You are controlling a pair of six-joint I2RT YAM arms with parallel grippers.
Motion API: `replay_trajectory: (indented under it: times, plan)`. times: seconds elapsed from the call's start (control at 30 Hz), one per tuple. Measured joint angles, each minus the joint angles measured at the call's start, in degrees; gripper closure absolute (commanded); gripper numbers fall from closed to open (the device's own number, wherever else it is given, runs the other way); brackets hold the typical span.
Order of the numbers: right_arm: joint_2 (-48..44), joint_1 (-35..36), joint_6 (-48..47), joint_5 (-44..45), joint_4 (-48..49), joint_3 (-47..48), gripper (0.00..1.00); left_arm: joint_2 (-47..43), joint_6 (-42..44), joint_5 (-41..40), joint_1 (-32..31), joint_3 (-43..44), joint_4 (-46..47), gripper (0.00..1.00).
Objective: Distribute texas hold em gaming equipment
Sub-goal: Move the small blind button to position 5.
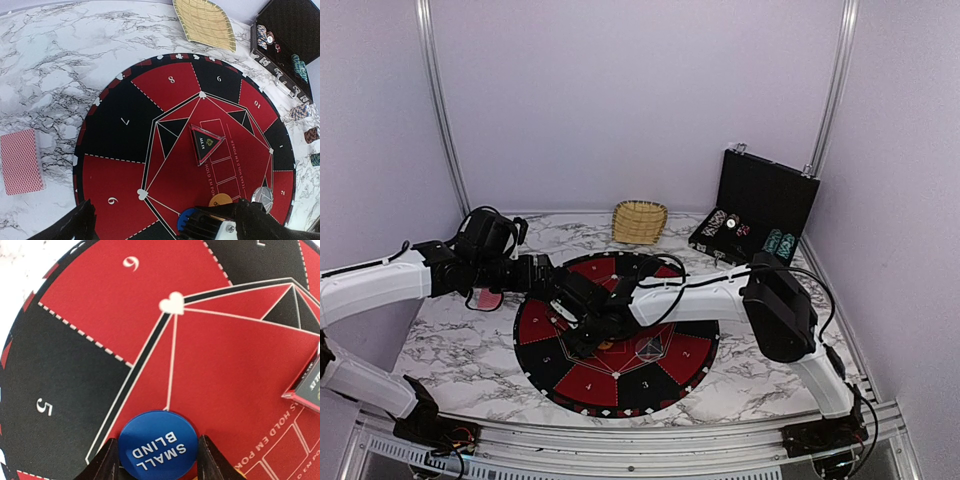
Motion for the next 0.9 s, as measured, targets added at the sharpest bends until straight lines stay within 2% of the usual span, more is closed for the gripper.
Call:
replay_trajectory:
  times: [0.2, 0.47, 0.9]
  plan:
    - [-1.16, 0.55, 0.37, -0.90, -0.07, -1.68, 0.52, -0.02, 0.00, 0.00, 0.04, 0.00, 0.00, 0.01]
    - [-1.53, 0.96, 0.31, -1.49, -0.24, -2.14, 0.36, -0.02, 0.00, 0.00, 0.24, 0.00, 0.00, 0.01]
    - [-2.16, 1.22, 0.31, -1.51, -3.76, -1.20, 0.34, -1.16, 0.04, 0.00, 0.74, -0.02, -0.02, 0.01]
